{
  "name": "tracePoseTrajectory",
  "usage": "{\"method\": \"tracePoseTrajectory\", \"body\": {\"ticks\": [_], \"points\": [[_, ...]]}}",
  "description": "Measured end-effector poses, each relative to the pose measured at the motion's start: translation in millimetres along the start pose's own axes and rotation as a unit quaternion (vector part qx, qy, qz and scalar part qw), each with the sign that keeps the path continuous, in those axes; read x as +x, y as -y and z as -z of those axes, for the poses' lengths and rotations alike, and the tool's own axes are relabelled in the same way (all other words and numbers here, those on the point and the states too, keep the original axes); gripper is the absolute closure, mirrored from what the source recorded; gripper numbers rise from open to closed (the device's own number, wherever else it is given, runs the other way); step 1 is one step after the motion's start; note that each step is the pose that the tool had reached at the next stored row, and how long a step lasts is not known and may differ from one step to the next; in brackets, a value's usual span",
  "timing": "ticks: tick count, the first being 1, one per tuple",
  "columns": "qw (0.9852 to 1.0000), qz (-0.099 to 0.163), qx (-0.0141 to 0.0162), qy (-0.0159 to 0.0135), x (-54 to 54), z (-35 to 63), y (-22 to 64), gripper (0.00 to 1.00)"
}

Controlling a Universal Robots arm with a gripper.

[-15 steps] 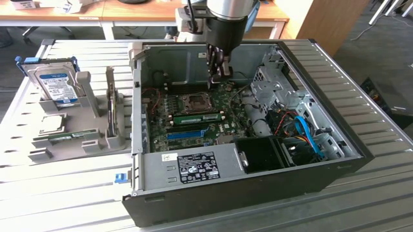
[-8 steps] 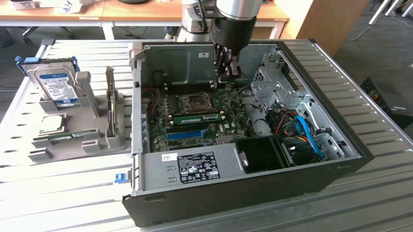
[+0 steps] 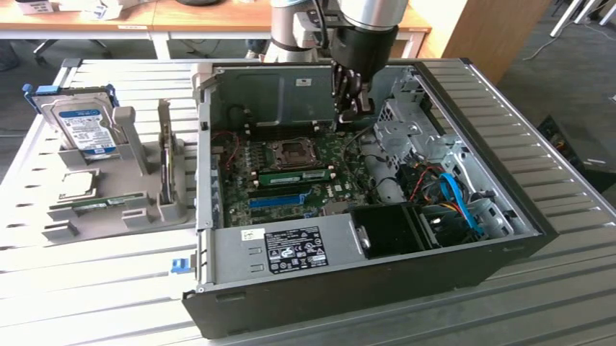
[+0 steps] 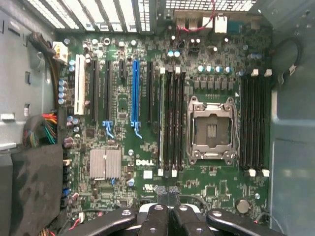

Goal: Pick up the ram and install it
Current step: 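Press down the ram until it locks into place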

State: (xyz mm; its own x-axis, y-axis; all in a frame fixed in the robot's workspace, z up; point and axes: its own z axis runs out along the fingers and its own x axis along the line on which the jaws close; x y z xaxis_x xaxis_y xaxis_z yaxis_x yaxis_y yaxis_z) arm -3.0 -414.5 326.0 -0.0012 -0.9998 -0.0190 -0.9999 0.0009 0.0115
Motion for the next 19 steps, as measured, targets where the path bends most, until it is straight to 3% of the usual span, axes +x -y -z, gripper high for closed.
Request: {"method": "tracePoseTrajectory", "body": {"ticks": [6,19], "points": [[1.0000,0.000,0.0000,-0.0001,0.0,-2.4,0.0,0.89],[1.0000,0.000,0.0001,0.0000,0.5,-25.1,0.3,0.89]]}}
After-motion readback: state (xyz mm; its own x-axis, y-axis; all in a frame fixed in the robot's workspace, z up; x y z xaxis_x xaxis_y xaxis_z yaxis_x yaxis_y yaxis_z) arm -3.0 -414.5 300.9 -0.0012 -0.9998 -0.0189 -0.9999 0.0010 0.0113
